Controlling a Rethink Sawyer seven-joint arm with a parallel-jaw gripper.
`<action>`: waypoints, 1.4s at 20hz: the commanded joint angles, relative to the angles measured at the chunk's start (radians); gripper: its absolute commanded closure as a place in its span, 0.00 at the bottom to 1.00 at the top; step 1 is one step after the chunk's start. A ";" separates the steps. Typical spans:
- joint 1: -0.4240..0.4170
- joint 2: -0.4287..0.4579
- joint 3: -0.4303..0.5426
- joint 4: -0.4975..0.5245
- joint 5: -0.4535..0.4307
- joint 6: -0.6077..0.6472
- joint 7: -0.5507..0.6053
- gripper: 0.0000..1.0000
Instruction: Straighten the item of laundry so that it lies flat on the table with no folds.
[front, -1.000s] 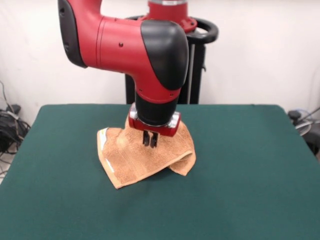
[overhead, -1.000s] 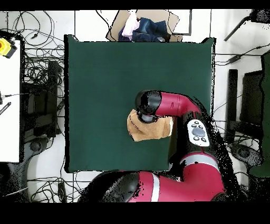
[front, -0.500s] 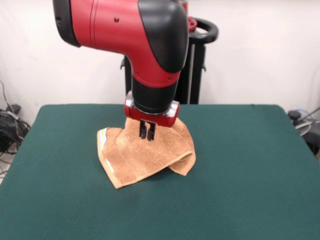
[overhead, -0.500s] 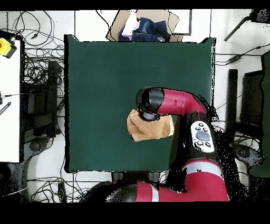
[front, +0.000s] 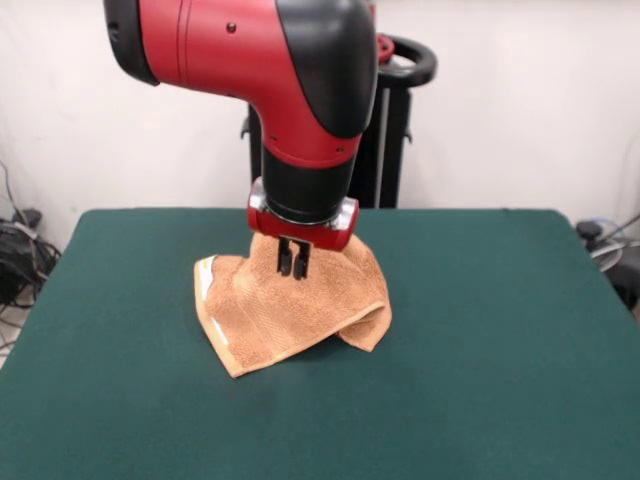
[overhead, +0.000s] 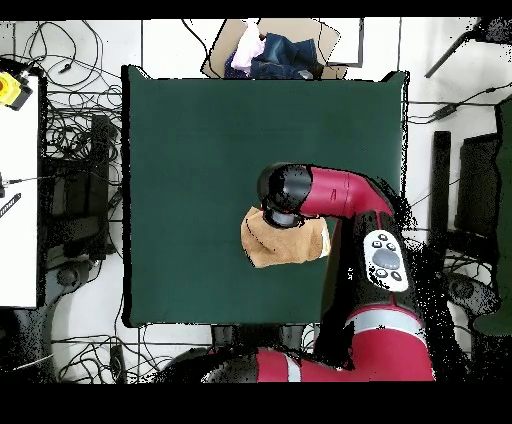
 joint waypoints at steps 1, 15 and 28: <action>-0.003 0.014 0.078 0.035 0.028 0.053 0.027 1.00; 0.007 0.015 0.068 0.036 0.024 0.016 0.056 0.00; -0.003 -0.007 0.075 0.045 0.036 0.054 0.038 0.00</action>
